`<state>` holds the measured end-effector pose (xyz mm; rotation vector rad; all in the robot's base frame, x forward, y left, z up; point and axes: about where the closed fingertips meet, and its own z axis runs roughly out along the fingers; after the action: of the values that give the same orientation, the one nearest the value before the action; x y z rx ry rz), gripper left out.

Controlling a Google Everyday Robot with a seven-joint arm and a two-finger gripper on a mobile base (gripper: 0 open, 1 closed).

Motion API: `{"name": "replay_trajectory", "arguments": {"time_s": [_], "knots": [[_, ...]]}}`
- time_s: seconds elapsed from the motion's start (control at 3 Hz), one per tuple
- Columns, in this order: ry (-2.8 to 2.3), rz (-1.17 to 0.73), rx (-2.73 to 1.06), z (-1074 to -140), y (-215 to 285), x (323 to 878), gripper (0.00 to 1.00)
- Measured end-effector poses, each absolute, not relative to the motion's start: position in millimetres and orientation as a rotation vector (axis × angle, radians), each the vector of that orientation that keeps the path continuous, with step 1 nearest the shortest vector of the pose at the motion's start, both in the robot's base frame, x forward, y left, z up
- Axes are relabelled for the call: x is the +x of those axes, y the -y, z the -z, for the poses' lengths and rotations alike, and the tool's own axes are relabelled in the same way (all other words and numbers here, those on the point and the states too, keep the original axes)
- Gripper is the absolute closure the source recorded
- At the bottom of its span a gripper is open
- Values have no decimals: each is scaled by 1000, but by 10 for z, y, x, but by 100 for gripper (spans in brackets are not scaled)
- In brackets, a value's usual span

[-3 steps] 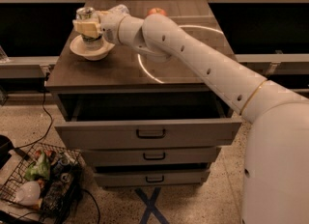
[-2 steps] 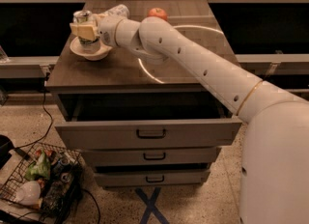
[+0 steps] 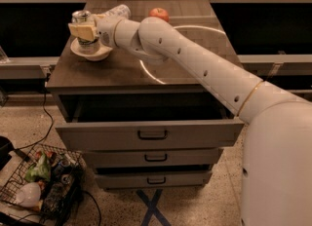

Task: Place 7up can into paper bowl

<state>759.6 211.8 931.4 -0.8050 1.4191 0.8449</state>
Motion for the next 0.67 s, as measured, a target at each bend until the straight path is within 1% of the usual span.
{"name": "replay_trajectory", "arguments": {"time_s": [0.33,0.67], "knots": [[-1418,-848,-807,-9315,-2142,7586,28],[-1416,-852,-811,-9316,-2178,7572,0]]}}
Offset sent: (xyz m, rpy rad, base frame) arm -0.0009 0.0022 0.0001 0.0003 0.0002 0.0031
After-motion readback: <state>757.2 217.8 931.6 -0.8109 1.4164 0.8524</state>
